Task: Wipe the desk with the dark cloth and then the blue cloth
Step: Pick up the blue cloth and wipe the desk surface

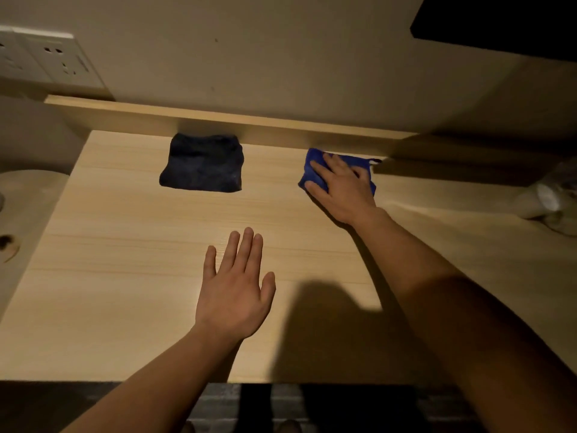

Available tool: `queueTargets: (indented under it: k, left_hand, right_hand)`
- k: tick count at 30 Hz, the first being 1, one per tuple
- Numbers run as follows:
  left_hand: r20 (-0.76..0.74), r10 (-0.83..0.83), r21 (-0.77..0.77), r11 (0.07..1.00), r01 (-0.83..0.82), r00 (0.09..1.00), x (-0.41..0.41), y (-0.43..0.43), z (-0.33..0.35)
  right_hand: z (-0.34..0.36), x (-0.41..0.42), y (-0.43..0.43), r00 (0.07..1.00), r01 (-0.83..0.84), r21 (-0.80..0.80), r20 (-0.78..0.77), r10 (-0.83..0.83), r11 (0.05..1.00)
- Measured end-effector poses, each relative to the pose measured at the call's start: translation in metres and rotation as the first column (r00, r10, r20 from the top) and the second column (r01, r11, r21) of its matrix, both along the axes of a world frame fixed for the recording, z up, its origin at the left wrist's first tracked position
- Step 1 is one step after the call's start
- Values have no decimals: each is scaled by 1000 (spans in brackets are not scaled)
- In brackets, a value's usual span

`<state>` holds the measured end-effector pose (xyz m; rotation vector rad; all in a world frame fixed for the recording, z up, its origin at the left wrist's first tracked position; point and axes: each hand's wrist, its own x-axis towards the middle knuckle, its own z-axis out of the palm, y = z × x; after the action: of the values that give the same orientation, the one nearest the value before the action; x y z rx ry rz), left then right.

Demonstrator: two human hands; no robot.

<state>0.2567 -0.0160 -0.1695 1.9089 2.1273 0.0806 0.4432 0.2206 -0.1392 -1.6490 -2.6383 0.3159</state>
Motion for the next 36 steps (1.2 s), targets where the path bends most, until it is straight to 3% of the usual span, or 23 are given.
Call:
queueTargets:
  k: [8, 16, 36]
  left_hand:
    - [-9, 6, -1, 1000, -6, 1000, 0, 1, 0]
    - [-17, 16, -4, 1000, -16, 1000, 1, 2, 1]
    - [-18, 0, -11, 1000, 0, 1000, -1, 3, -4]
  right_hand:
    - [-17, 3, 15, 992, -65, -42, 101, 69, 997]
    - [-22, 20, -15, 992, -86, -64, 90, 91, 994]
    - [-15, 74, -249, 975, -175, -160, 106, 193, 972]
